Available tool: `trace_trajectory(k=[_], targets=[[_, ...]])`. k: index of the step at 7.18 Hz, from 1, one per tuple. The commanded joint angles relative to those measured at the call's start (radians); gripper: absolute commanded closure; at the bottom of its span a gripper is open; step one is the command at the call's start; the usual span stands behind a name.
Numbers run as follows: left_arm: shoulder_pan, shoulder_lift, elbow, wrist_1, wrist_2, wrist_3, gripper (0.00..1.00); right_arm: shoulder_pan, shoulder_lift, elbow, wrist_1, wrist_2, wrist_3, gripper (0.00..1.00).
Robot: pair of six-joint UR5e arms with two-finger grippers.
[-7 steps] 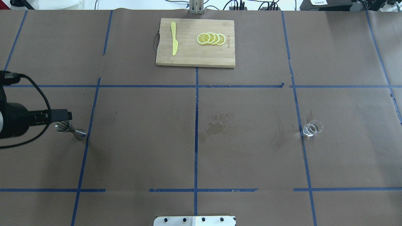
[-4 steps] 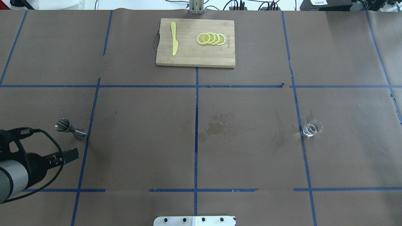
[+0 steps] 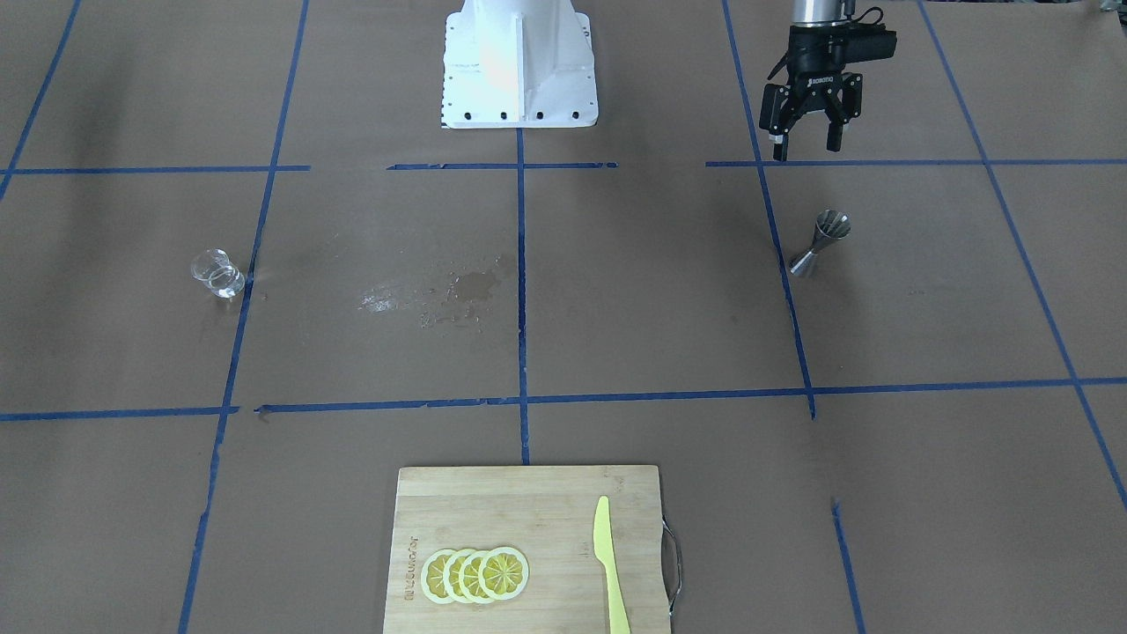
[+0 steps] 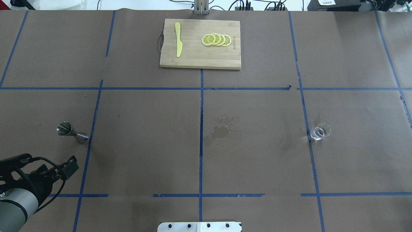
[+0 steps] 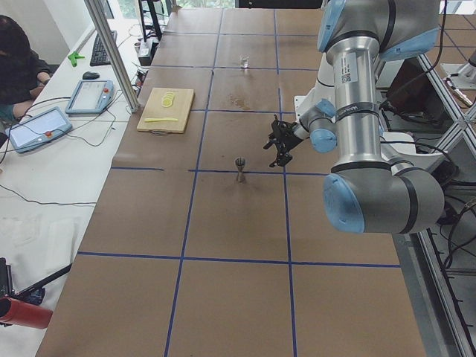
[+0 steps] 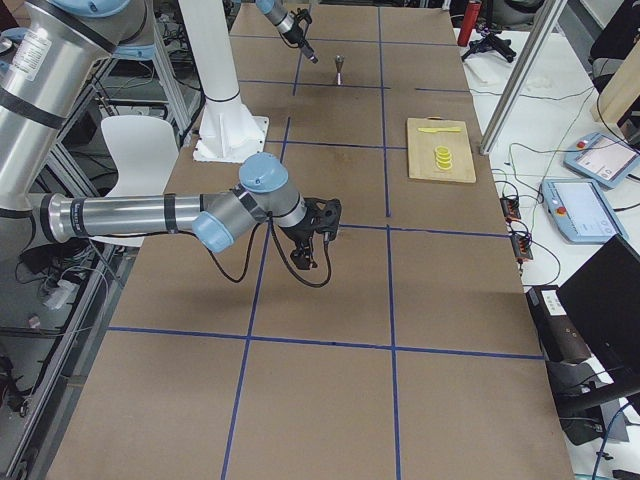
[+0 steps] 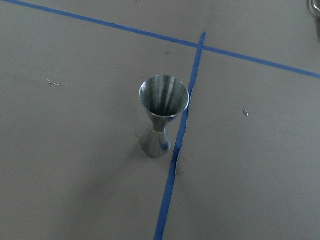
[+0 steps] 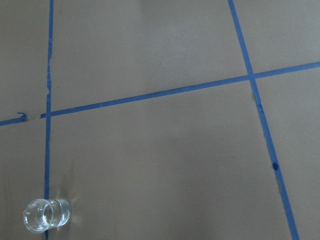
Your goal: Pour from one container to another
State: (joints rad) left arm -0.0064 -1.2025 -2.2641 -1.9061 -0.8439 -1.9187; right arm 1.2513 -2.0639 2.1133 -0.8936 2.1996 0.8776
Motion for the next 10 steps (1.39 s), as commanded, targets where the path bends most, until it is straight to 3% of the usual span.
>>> trace_trajectory(k=[1, 2, 3, 6, 7, 9, 10], targets=[[0.009, -0.046, 0.133, 0.004, 0.15, -0.048, 0.01, -0.187, -0.028, 0.001, 0.118, -0.152, 0.18, 0.0], [0.009, -0.098, 0.188, 0.006, 0.198, -0.069, 0.02, -0.244, -0.033, 0.002, 0.133, -0.222, 0.205, 0.0], [0.009, -0.129, 0.233, 0.006, 0.225, -0.071, 0.02, -0.271, -0.033, 0.004, 0.156, -0.233, 0.243, 0.0], [0.009, -0.146, 0.264, 0.006, 0.233, -0.072, 0.02, -0.366, -0.045, 0.032, 0.274, -0.312, 0.337, 0.0], [0.009, -0.169, 0.268, 0.007, 0.25, -0.071, 0.02, -0.43, -0.045, 0.063, 0.274, -0.369, 0.372, 0.0], [0.008, -0.178, 0.29, 0.007, 0.285, -0.071, 0.02, -0.605, -0.047, 0.063, 0.265, -0.592, 0.411, 0.0], [0.003, -0.183, 0.307, 0.007, 0.313, -0.071, 0.02, -0.642, -0.047, 0.063, 0.265, -0.621, 0.425, 0.0]])
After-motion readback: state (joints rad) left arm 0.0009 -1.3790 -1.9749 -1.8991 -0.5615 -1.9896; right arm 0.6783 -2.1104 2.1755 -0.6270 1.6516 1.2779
